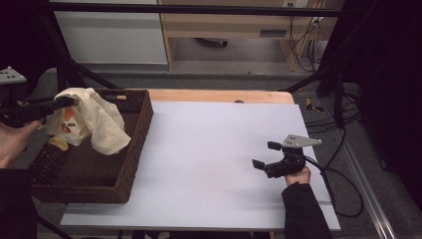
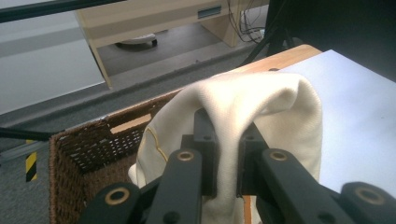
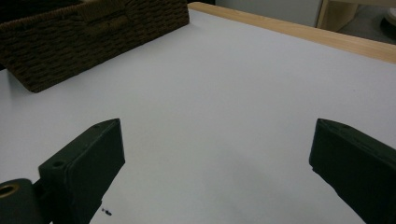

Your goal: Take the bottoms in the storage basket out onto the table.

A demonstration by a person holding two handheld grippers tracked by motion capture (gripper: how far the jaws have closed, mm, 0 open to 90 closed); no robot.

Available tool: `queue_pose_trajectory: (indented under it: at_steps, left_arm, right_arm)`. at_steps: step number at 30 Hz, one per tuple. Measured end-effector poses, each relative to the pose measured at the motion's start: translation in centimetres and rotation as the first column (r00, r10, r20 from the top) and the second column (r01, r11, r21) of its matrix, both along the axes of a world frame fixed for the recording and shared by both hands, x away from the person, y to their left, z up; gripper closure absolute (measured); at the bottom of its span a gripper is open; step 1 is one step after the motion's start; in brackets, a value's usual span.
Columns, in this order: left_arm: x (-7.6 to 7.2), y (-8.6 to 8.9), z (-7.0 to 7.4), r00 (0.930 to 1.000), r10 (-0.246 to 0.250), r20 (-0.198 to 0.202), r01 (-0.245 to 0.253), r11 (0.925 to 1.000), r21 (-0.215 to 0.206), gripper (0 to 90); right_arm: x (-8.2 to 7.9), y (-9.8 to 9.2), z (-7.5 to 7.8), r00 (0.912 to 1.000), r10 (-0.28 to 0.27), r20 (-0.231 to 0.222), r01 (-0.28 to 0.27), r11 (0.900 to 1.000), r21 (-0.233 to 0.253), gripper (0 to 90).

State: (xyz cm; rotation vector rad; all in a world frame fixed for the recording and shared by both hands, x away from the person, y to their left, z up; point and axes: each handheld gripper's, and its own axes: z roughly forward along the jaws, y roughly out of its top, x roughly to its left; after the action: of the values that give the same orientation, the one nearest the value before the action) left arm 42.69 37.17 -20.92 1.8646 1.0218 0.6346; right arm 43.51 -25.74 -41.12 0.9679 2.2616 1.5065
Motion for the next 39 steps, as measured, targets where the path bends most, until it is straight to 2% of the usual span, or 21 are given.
queue_pose_trajectory:
  at_steps: [6, 14, 18, 19, 22, 31, 39]
  left_arm:
    - [-0.3, -0.6, 0.5, 0.9997, -0.022, 0.009, 0.022, 0.9997, -0.004, 82.2]
    - [-0.4, -1.3, 1.3, 0.9983, -0.056, 0.017, 0.056, 0.9984, 0.011, 82.2]
    - [-0.6, -1.5, 1.6, 0.9975, -0.07, 0.013, 0.07, 0.9976, 0.0, 82.3]
    - [-0.6, -1.5, 1.7, 0.9975, -0.066, 0.024, 0.066, 0.9978, 0.002, 82.2]
    - [-0.7, -1.6, 2.0, 0.9965, -0.079, 0.027, 0.08, 0.9966, -0.021, 82.2]
    - [-0.9, -2.0, 2.2, 0.9949, -0.095, 0.032, 0.096, 0.9951, -0.023, 82.2]
    - [-1.0, -3.3, 2.4, 0.9912, -0.126, 0.04, 0.127, 0.9917, -0.018, 82.2]
  right_arm:
    - [0.0, 0.0, 0.0, 1.0, 0.002, 0.001, -0.002, 1.0, 0.001, 3.9]
    - [0.0, -0.1, 0.1, 1.0, 0.001, -0.001, -0.001, 1.0, 0.004, 3.9]
    - [0.0, -0.1, 0.1, 1.0, 0.001, -0.001, -0.001, 1.0, 0.004, 3.9]
    - [0.0, -0.1, 0.1, 1.0, 0.002, -0.001, -0.002, 1.0, 0.004, 3.9]
    - [0.0, -0.1, 0.1, 1.0, -0.001, 0.0, 0.001, 1.0, 0.006, 4.0]
    - [0.0, -0.1, 0.1, 1.0, 0.0, 0.0, 0.0, 1.0, 0.006, 3.9]
    - [0.0, -0.1, 0.1, 1.0, 0.0, 0.001, 0.0, 1.0, 0.007, 4.0]
